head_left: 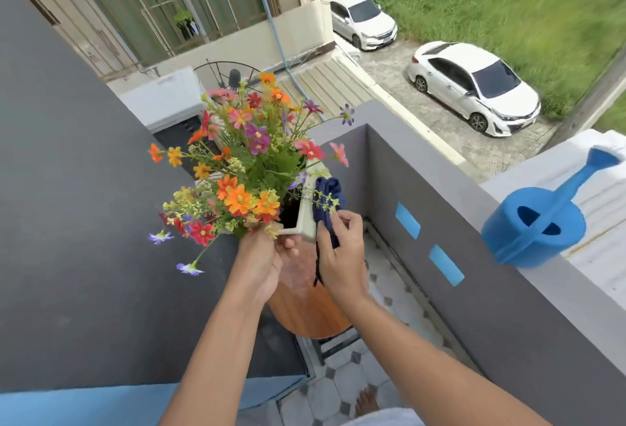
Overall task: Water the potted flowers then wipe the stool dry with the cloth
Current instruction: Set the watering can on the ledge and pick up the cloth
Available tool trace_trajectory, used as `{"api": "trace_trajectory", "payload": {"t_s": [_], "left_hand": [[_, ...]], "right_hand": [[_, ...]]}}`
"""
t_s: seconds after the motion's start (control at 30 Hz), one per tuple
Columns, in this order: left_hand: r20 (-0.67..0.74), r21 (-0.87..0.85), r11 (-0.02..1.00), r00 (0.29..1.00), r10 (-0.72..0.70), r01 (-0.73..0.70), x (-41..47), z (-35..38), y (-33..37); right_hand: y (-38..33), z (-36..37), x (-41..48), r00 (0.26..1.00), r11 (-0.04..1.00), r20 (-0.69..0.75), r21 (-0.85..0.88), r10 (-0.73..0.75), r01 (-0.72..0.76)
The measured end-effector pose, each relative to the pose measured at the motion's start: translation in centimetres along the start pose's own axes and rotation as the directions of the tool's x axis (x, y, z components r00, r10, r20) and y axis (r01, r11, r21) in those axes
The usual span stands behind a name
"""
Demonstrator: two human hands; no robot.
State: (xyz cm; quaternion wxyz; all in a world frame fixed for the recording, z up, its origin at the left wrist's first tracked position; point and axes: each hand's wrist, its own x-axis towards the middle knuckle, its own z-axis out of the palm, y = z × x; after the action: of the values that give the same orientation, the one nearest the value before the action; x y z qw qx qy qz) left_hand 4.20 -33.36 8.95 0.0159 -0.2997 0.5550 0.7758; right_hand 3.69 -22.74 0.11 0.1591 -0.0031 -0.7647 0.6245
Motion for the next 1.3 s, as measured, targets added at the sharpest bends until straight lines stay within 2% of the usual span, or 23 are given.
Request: {"api": "trace_trajectory", "payload": {"t_s": [0.13, 0.27, 0.33, 0.4, 0.53, 0.63, 0.73, 0.77, 0.87, 0.93, 1.0, 1.07, 1.13, 1.2, 1.3], "left_hand": [[0.008, 0.063, 0.998, 1.0, 0.015, -0.016, 0.0, -0.5, 0.1], [0.029, 0.138, 0.99, 0.999, 0.037, -0.041, 0.1, -1.2, 1.4], [0.036, 0.204, 0.979, 0.999, 0.024, -0.031, 0.3, -1.8, 1.7], [0.03, 0.257, 0.966, 1.0, 0.006, -0.014, 0.7, -2.4, 1.8], [0.025, 0.324, 0.946, 1.0, 0.001, -0.009, 1.4, -3.8, 2.2], [0.072, 0.437, 0.898, 0.997, 0.027, -0.055, 2.0, -4.2, 2.8], [0.086, 0.512, 0.854, 0.995, 0.056, -0.093, 3.0, -4.6, 3.2], [0.096, 0.531, 0.839, 0.992, 0.082, -0.121, 3.3, -4.8, 3.3], [0.094, 0.588, 0.787, 0.983, 0.16, -0.185, 4.1, -4.9, 3.1], [0.04, 0.571, 0.801, 0.981, 0.189, -0.177, 4.6, -4.7, 2.4], [-0.077, 0.471, 0.871, 0.977, 0.198, -0.14, 4.8, -4.4, 1.9], [-0.206, 0.339, 0.934, 0.96, 0.19, -0.112, 4.6, -4.0, 1.3], [-0.276, 0.229, 0.969, 0.948, 0.16, -0.097, 3.8, -3.2, 0.7], [-0.259, 0.195, 0.978, 0.957, 0.13, -0.08, 2.4, -1.9, -0.5], [-0.11, 0.275, 0.958, 0.988, 0.112, -0.078, 1.0, 0.9, -1.4]], "right_hand": [[0.6, 1.6, 4.8, 0.993, 0.997, -0.118, -0.077, -0.01, 0.001], [-1.3, 1.1, 9.1, 0.994, 0.999, -0.109, 0.037, 0.015, -0.011], [-2.6, 0.1, 11.7, 0.999, 0.999, -0.008, 0.022, 0.048, -0.048], [-3.4, -1.0, 14.1, 0.984, 0.995, 0.154, -0.048, 0.09, -0.084], [-4.1, -3.1, 16.1, 0.825, 0.956, 0.483, -0.155, 0.293, -0.249], [-4.1, -3.8, 16.3, 0.732, 0.93, 0.574, -0.19, 0.366, -0.316], [-5.2, -4.6, 16.0, 0.7, 0.928, 0.612, -0.288, 0.368, -0.236], [-5.3, -4.8, 16.0, 0.709, 0.928, 0.602, -0.281, 0.368, -0.243], [-5.1, -4.9, 15.0, 0.795, 0.938, 0.499, -0.178, 0.345, -0.296], [-4.8, -4.2, 14.2, 0.84, 0.953, 0.453, -0.18, 0.299, -0.242], [-4.4, -3.4, 13.6, 0.873, 0.96, 0.406, -0.181, 0.27, -0.213], [-4.4, -2.8, 12.7, 0.92, 0.965, 0.296, -0.121, 0.258, -0.232], [-4.3, -2.3, 11.9, 0.941, 0.955, 0.165, -0.073, 0.295, -0.286], [-4.6, -1.7, 11.0, 0.938, 0.94, 0.074, -0.055, 0.34, -0.336], [-5.1, -0.8, 10.0, 0.92, 0.92, 0.019, 0.015, 0.391, -0.391]]}}
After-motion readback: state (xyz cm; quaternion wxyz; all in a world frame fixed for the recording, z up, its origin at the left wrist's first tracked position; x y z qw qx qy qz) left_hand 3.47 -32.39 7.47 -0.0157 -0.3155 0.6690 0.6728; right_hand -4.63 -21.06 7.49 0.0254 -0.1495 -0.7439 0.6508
